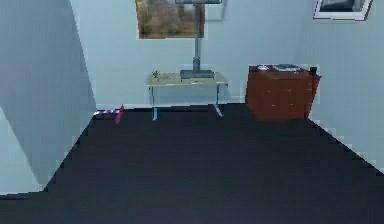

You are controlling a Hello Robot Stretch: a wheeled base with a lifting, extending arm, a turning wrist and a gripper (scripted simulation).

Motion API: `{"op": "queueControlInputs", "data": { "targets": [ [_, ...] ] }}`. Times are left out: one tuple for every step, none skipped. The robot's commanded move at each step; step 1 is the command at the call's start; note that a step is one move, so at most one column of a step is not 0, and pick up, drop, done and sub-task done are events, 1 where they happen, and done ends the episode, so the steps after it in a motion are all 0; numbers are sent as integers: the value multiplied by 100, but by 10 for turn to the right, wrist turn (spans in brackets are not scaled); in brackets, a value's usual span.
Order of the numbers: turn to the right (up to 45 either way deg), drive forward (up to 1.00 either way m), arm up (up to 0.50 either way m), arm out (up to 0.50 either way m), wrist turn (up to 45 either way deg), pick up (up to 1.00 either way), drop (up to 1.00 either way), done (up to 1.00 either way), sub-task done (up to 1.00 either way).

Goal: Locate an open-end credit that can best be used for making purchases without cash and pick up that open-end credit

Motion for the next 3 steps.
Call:
{"op": "queueControlInputs", "data": {
  "targets": [
    [0, 100, 0, 0, 0, 0, 0, 0, 0],
    [0, 100, 0, 0, 0, 0, 0, 0, 0],
    [0, 15, 0, 0, 0, 0, 0, 0, 0]
  ]
}}
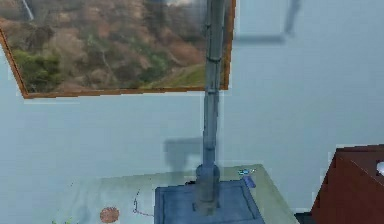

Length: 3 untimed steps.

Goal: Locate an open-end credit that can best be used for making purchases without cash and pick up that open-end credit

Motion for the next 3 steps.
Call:
{"op": "queueControlInputs", "data": {
  "targets": [
    [-450, 0, 0, 0, 0, 0, 0, 0, 0],
    [-210, 0, 0, 0, 0, 0, 0, 0, 0],
    [-30, 0, 0, 0, 0, 0, 0, 0, 0]
  ]
}}
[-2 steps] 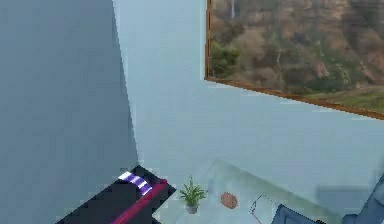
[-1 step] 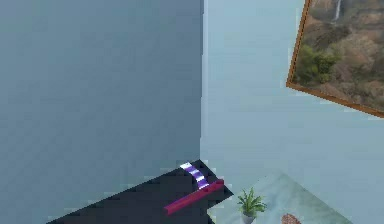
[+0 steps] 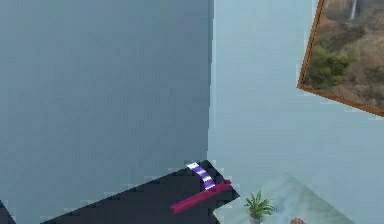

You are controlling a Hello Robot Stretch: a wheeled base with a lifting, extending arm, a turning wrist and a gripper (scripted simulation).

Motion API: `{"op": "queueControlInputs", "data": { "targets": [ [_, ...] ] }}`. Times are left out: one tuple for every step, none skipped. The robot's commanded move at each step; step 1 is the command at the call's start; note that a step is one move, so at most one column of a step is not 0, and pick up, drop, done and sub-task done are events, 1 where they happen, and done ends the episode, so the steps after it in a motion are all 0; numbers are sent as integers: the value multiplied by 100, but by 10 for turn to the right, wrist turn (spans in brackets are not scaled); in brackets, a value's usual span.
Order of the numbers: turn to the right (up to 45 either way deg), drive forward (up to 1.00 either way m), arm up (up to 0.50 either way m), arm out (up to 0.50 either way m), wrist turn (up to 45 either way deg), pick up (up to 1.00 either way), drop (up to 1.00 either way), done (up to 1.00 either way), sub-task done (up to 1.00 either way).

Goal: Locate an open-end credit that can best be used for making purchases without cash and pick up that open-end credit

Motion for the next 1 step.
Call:
{"op": "queueControlInputs", "data": {
  "targets": [
    [450, 0, 0, 0, 0, 0, 0, 0, 0]
  ]
}}
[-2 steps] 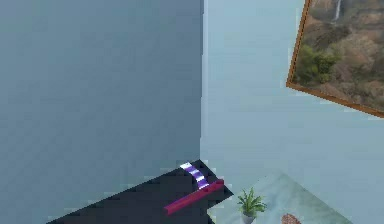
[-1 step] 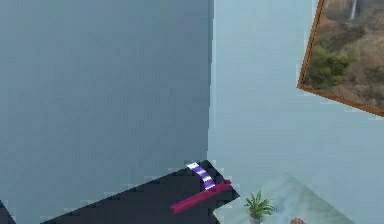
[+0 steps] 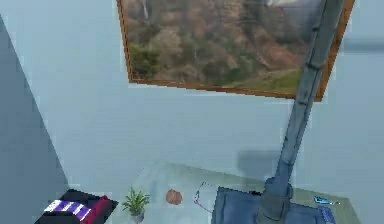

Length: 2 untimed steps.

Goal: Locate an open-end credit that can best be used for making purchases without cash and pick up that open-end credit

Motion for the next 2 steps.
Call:
{"op": "queueControlInputs", "data": {
  "targets": [
    [450, 0, 0, 0, 0, 0, 0, 0, 0],
    [450, 0, 0, 0, 0, 0, 0, 0, 0]
  ]
}}
